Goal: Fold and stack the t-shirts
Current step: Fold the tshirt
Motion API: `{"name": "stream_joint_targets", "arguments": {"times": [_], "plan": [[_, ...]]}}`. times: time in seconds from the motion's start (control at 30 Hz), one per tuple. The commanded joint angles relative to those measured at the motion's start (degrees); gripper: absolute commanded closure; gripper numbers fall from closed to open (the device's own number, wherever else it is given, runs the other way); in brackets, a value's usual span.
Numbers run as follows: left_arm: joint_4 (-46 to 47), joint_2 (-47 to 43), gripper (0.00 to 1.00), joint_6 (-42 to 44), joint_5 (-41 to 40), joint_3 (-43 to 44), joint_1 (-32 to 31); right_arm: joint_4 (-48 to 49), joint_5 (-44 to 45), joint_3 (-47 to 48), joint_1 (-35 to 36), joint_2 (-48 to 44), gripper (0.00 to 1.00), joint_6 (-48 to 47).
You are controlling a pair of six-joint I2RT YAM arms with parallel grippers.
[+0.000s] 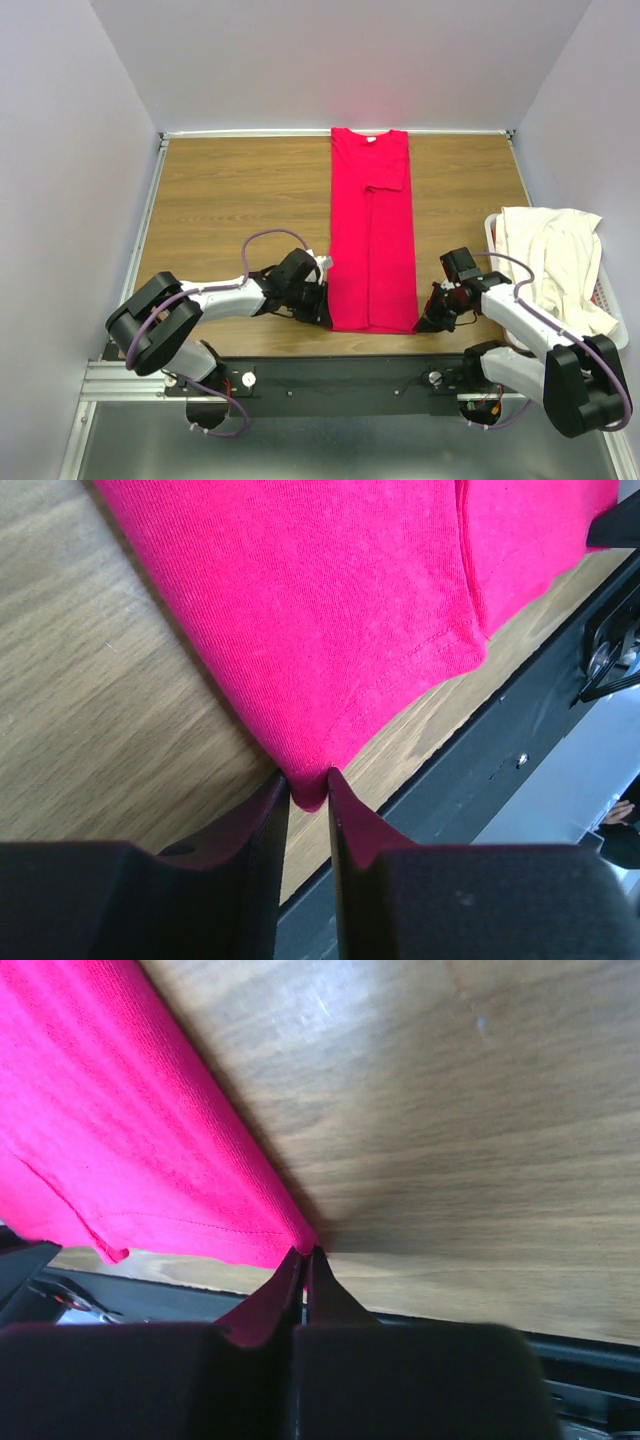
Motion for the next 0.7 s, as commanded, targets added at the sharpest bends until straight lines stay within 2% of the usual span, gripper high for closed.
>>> {"name": "stream_joint_targets", "arguments": {"times": [0.0, 0.27, 0.43, 0.53, 0.67], "plan": [[-1.2, 0.5, 0.73, -0.4, 0.0, -1.1, -0.7, -2.7, -1.7, -1.3, 0.0, -2.1, 0.99, -0.2], [-2.8, -1.2, 0.84, -0.9, 0.1, -0.6, -3.4, -7.7, -3.3, 1.1, -0.1, -7.8, 1.0, -1.7], [-6.8, -2.6, 1.0, 0.4, -1.4, 2.9, -3.9, -10.4, -1.1, 8.6, -0.1, -9.1, 1.0, -3.4], [-8.9, -2.2, 1.0, 2.4, -3.4, 7.5, -3.5, -8.7, 1.4, 12.4, 0.0, -6.7, 1.0, -4.4], [-10.0, 1.8, 1.0, 5.3, -4.4, 13.2, -0.8, -0.6, 4.5, 15.9, 0.0, -1.0, 1.0, -4.9]]}}
